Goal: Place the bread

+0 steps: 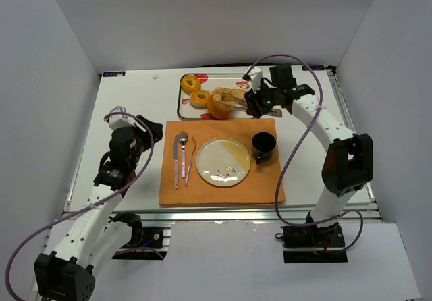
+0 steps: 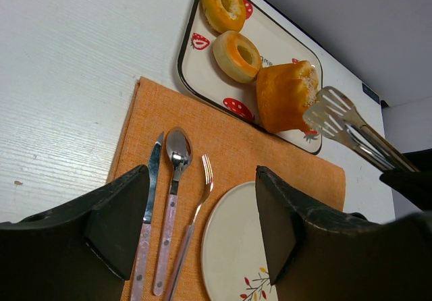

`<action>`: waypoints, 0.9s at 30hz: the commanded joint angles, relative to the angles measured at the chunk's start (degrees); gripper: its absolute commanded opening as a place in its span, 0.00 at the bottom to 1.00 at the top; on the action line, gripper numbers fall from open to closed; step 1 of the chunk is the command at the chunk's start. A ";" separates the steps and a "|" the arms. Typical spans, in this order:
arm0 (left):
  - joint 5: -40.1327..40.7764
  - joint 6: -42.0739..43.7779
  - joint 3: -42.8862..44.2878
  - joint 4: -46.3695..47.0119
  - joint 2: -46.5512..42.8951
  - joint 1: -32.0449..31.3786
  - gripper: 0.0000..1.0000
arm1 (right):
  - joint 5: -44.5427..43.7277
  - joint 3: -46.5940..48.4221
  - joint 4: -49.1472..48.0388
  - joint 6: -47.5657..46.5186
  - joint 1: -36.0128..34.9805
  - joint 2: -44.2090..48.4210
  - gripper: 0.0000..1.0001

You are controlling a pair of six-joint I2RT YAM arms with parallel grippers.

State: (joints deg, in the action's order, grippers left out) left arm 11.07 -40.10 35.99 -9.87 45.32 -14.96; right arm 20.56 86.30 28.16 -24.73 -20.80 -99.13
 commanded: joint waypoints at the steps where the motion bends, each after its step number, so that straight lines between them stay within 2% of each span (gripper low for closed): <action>1: 0.44 0.19 0.58 0.38 -0.58 -0.07 0.73 | -1.31 0.88 -1.88 -1.11 -1.00 -2.11 0.53; 13: 0.27 -0.16 -0.39 1.69 -0.58 -0.07 0.73 | -4.03 4.31 0.84 -2.69 -2.93 -4.49 0.54; 21: 0.27 -0.60 -1.44 2.75 -1.11 -0.07 0.73 | -10.09 3.70 0.67 -2.51 -5.04 -3.17 0.56; 27: 0.36 -0.86 -1.80 2.84 -1.55 -0.07 0.73 | -13.87 1.68 -0.65 -1.64 -7.33 -2.82 0.47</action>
State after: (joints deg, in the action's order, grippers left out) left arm 11.18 -40.58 34.52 -8.03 45.10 -14.96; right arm 9.21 87.96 29.98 -26.61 -26.87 -103.46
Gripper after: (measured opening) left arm 0.733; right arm 0.486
